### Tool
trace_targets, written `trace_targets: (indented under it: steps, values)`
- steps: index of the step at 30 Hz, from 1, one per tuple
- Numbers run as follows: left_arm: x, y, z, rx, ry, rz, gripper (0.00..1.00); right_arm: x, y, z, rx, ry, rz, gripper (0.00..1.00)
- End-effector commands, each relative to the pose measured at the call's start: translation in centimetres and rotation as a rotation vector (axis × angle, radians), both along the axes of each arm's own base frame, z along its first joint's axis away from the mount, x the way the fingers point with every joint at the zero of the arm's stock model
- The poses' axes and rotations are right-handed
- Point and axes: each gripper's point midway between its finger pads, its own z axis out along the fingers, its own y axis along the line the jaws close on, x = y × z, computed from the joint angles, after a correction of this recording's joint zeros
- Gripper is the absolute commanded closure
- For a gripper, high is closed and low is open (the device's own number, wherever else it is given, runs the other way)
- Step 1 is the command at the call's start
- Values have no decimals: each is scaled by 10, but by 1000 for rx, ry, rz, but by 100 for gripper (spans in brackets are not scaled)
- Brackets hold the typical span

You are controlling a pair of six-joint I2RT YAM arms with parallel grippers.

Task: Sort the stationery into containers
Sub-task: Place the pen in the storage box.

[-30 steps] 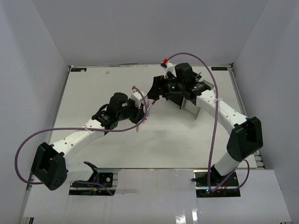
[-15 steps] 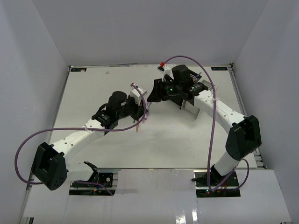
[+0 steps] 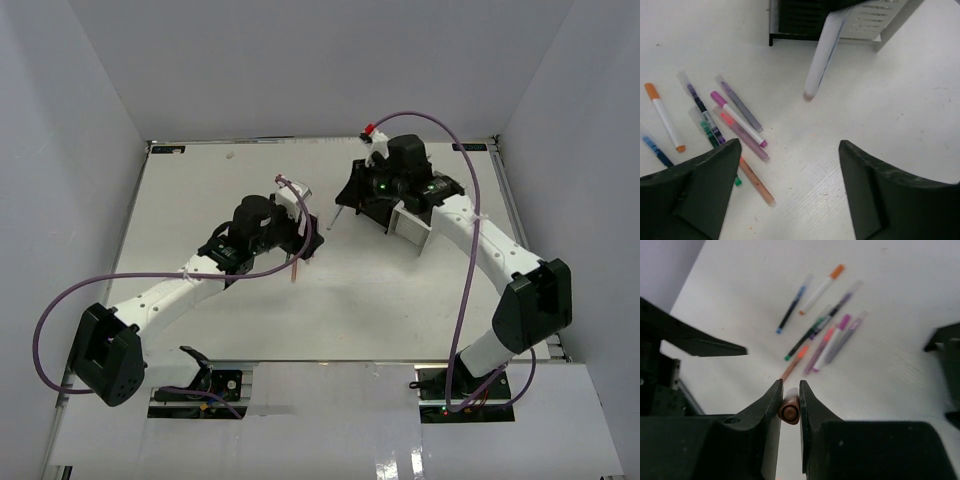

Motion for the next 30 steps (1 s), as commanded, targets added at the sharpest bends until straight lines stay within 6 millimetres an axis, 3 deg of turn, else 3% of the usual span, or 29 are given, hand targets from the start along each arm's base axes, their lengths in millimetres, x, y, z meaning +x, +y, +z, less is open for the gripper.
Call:
trace_targets:
  steps: [1, 4, 5, 7, 8, 11, 14, 21, 26, 30]
  values:
    - [12, 16, -3, -4, 33, 157, 7, 36, -61, 29, -66, -169, -210, 92]
    - [22, 32, -18, 19, 95, 284, 2, 62, -123, 37, -135, -230, -411, 92]
    - [23, 36, -23, 28, 123, 306, 2, 73, -156, 41, -165, -248, -523, 92]
    - [27, 43, -28, 15, 163, 355, 2, 82, -186, 42, -210, -274, -618, 92]
    - [27, 45, -31, 18, 178, 366, 2, 89, -215, 43, -248, -286, -717, 92]
    - [28, 53, -44, 29, 237, 408, 2, 101, -252, 40, -285, -302, -824, 92]
    - [29, 59, -55, 36, 295, 439, 2, 112, -274, 31, -297, -304, -890, 92]
    - [38, 67, -69, 20, 407, 508, 2, 137, -291, -11, -330, -283, -942, 91]
    - [56, 72, -66, 8, 416, 537, 3, 147, -287, -44, -345, -221, -904, 77]
    - [69, 74, -73, 29, 437, 549, 6, 146, -286, -51, -346, -205, -900, 60]
